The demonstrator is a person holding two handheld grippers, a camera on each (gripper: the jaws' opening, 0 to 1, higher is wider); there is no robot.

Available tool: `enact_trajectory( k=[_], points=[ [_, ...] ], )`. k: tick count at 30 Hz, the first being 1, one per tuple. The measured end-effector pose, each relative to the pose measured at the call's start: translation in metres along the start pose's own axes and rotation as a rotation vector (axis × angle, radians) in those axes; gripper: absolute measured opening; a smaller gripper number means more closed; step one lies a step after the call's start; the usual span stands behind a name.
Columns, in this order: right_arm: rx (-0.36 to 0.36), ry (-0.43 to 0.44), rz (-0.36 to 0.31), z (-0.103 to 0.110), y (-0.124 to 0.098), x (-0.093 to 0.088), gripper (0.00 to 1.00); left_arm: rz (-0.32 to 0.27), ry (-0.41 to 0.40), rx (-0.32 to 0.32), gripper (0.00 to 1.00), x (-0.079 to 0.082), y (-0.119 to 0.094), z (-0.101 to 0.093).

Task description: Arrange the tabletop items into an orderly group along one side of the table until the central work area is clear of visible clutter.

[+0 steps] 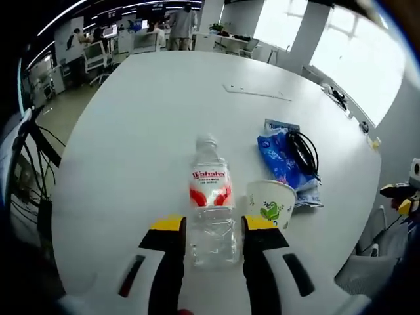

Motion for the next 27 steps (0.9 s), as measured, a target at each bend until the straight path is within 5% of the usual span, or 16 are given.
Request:
enact_trajectory(
  k=[27],
  points=[
    [-0.014, -0.004, 0.023, -0.015, 0.001, 0.003, 0.60, 0.162, -0.015, 0.031, 0.44, 0.013, 0.055, -0.007]
  ],
)
Point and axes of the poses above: the point that each gripper's makers call its tool centre point, and the gripper's own axes: y roughly forward along the fingers, z roughly to its left, x roughly out of its top, the point moved 2 cm from there along -y, roughly backward along the fingers, and after that the axes turned 8 degrees about -y, right-handed, at the moved point
